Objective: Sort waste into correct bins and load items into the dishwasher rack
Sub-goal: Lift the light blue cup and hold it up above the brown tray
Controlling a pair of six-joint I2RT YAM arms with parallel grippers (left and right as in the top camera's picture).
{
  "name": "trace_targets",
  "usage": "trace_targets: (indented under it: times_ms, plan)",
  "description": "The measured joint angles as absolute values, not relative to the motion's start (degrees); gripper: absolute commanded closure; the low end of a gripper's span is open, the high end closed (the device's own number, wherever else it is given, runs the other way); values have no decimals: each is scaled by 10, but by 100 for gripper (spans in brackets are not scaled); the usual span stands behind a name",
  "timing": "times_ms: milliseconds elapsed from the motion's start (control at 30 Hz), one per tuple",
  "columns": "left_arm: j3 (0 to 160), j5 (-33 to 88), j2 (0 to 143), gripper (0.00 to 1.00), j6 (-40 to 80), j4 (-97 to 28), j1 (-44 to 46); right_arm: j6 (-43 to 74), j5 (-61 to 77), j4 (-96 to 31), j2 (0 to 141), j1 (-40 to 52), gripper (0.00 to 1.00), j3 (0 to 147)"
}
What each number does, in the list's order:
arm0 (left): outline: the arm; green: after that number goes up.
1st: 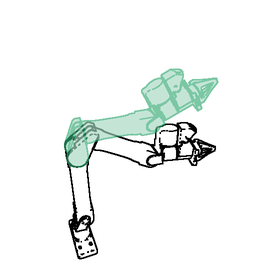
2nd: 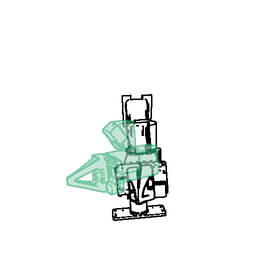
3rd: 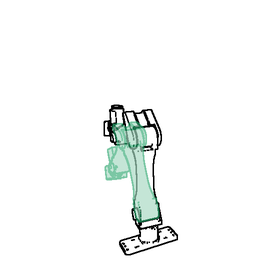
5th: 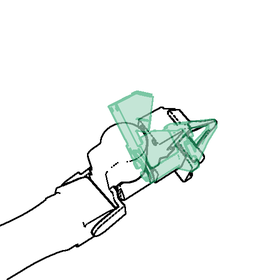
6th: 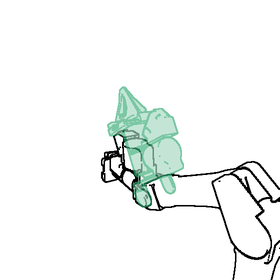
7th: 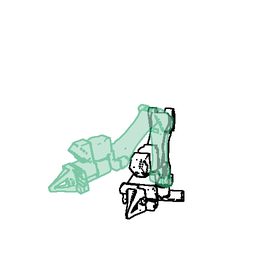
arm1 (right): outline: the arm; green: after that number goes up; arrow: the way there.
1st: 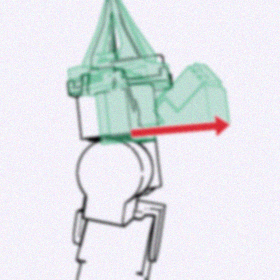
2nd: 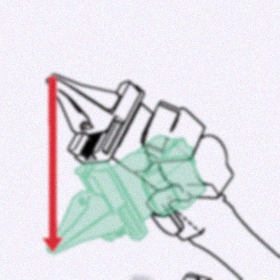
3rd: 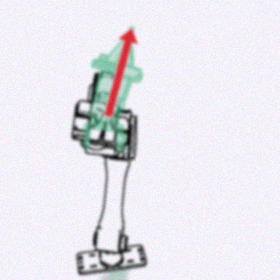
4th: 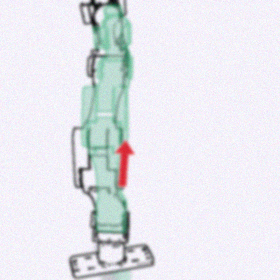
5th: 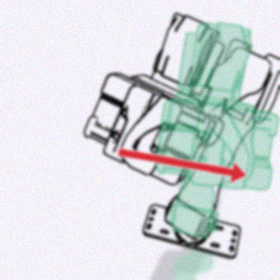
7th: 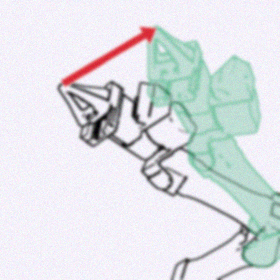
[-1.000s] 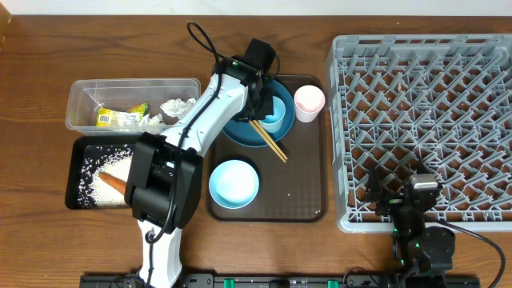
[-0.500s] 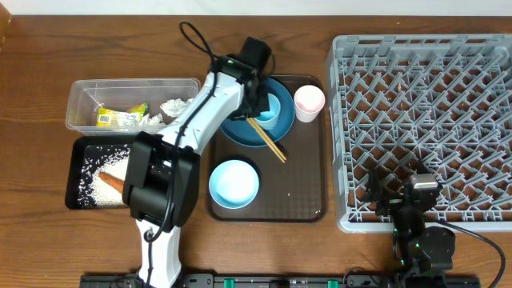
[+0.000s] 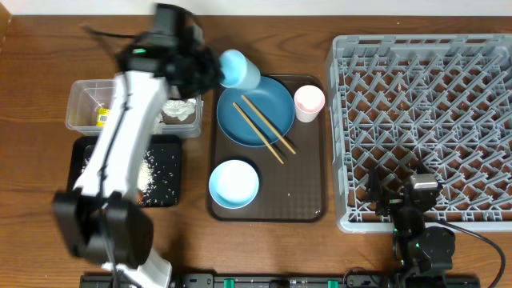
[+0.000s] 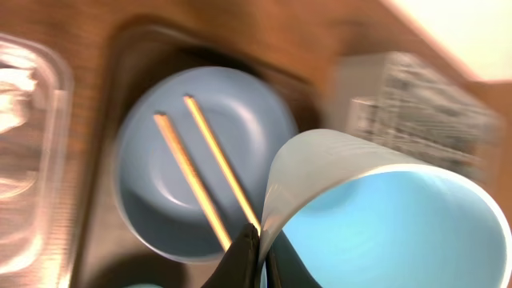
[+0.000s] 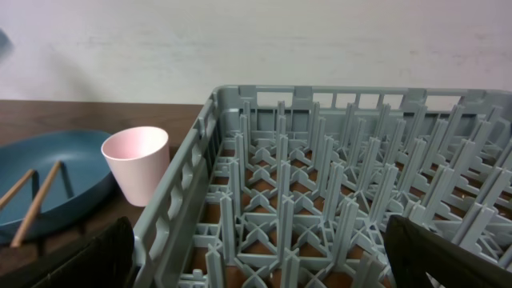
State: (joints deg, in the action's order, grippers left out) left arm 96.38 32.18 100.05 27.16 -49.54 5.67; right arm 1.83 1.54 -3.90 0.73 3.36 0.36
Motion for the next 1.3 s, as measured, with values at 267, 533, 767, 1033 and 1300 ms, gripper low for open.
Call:
trace_targets:
  times_ms: [267,533,767,1033,1300]
  plan:
    - [964,553,911,94,141,-651,-89,18,15,-39,7,34,1,4]
    - [964,645,874,94,14,-788,-168,18,15,-39,7,34,1,4]
    - [964,669,874,94,-57,-844,-166,18,16,-39,7,34,1,4]
    - [964,704,874,94,-113,-851,-166,143,69,-32,8,34,1,4]
    - [964,719,874,94,-126,-851,-164,252,253,-66,12,34,1,29]
